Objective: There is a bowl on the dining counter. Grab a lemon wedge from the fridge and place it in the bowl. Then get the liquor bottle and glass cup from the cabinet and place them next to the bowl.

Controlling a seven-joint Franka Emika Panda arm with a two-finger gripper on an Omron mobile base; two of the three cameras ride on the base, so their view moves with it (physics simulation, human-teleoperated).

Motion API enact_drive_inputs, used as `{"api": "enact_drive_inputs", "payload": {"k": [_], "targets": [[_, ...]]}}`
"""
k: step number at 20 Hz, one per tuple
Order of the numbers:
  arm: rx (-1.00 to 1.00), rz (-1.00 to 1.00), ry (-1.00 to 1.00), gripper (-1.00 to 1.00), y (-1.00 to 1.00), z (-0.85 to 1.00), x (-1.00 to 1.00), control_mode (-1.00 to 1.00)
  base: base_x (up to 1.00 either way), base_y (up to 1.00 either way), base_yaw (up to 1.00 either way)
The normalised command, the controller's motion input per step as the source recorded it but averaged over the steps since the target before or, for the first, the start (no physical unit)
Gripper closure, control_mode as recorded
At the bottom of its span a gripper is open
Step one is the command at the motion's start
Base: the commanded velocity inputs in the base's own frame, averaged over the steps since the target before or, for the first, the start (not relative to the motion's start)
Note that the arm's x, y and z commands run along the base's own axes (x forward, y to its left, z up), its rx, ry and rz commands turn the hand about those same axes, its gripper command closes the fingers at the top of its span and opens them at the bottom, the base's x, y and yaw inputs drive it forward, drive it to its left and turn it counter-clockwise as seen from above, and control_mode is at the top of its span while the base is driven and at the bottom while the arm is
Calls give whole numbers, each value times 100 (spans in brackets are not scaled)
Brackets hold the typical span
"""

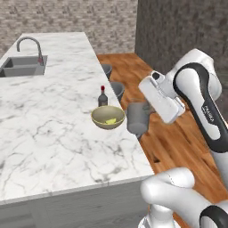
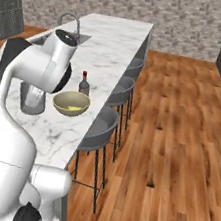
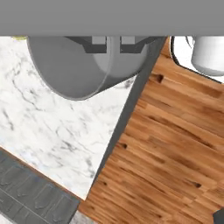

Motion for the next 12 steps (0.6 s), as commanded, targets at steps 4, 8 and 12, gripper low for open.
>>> {"api": "enact_drive_inputs", "payload": {"k": [4, 8, 12], "targets": [[-11, 38, 16, 100, -23, -52, 50, -100, 0, 0, 0], [-7, 33, 3, 100, -25, -48, 47, -100, 0, 0, 0], [-3, 25, -1, 100, -16, -44, 48, -100, 0, 0, 0]]}}
